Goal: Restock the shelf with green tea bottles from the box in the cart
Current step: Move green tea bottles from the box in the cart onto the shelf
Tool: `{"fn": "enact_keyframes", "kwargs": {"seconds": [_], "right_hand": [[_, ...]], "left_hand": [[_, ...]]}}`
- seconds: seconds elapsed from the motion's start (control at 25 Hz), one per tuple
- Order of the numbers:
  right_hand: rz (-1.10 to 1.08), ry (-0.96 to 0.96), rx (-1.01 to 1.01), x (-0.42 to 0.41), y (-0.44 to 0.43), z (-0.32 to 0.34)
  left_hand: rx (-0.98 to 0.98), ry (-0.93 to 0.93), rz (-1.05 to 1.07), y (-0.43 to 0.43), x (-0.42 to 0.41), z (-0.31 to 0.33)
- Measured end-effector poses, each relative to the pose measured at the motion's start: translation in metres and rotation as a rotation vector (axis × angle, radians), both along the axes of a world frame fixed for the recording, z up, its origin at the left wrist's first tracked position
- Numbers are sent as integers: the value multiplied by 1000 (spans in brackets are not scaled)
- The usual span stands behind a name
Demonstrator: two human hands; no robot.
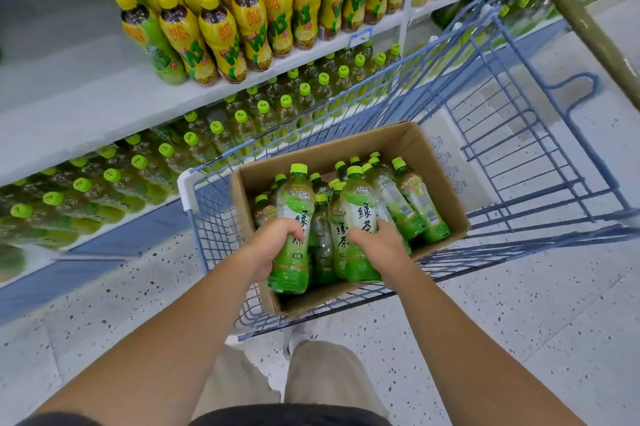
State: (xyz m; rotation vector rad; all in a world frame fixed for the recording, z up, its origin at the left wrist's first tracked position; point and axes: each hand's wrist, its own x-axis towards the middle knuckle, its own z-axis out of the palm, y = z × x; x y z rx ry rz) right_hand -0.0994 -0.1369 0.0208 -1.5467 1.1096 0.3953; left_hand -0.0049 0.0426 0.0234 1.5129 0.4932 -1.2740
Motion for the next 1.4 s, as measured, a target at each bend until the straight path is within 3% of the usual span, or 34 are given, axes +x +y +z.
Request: {"fn": "enact_keyframes", "kwargs": {"seconds": [0.2,0.64,0.92,1.16,1.4], "right_hand": [[75,-66,-18,16,48,33],[260,-222,-130,112,221,78],[293,-331,-182,180,361,98],[292,-463,-213,246,433,90],[328,-566,-203,312,454,35]], "left_hand": [[-59,-49,63,49,4,34],[71,-522,187,229,60,77],[147,-668,148,376,139,89],[234,-820,171,446,199,96],[302,-914,206,464,254,58]]}}
